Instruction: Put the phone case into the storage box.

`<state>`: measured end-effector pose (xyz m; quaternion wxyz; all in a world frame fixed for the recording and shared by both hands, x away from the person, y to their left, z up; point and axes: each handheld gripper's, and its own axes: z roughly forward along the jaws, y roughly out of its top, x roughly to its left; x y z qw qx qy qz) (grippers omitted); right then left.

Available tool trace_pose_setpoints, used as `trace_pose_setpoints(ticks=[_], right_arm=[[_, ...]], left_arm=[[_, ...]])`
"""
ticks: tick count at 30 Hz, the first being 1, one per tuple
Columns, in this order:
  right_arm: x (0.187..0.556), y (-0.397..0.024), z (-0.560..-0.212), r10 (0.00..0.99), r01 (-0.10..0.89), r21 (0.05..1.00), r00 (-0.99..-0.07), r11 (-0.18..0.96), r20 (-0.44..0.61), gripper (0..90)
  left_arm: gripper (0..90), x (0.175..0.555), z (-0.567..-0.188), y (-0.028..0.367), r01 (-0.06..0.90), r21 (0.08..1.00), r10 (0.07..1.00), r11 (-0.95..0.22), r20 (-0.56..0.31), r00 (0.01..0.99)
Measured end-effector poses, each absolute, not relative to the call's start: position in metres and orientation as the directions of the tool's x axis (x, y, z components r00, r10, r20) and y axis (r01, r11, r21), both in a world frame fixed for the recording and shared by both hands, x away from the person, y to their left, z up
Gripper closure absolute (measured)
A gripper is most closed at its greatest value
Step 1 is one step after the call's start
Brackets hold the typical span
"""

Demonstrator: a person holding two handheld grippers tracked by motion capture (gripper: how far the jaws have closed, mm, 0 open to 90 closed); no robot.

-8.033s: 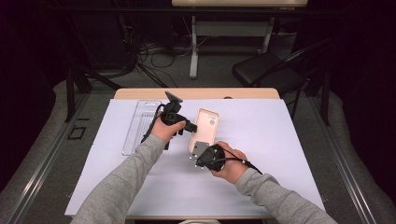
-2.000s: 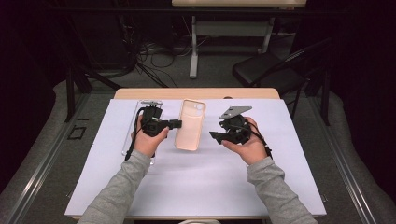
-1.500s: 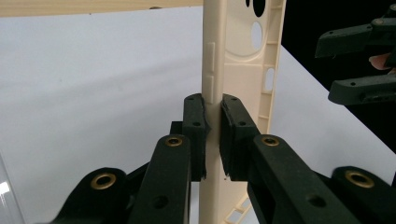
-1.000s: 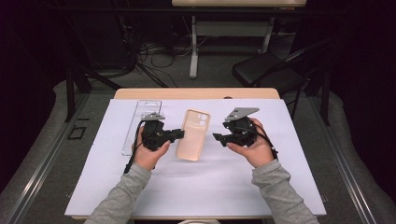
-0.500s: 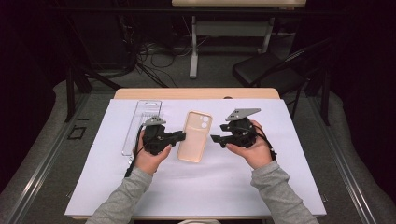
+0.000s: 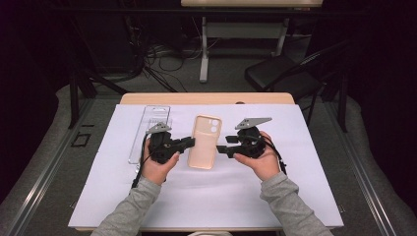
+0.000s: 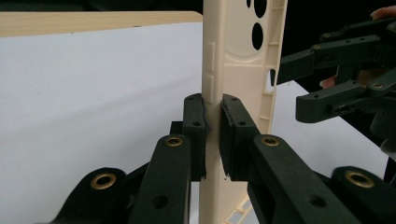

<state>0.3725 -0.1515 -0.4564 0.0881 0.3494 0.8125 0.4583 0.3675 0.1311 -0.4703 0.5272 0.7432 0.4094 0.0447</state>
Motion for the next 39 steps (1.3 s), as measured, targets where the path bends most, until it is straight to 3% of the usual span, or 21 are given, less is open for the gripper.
trace_pose_setpoints(ticks=[15,39], right_arm=[[0.378,-0.153,-0.474,0.638,0.597,0.778,-0.680,0.196,0.361,51.3],[0.386,-0.151,-0.493,0.602,0.683,0.716,-0.634,0.141,0.486,64.1]], left_arm=[[82.0,0.370,-0.474,0.132,0.585,0.806,0.654,-0.090,-0.395,0.645],[82.0,0.370,-0.480,0.125,0.595,0.797,0.651,-0.101,-0.399,0.645]])
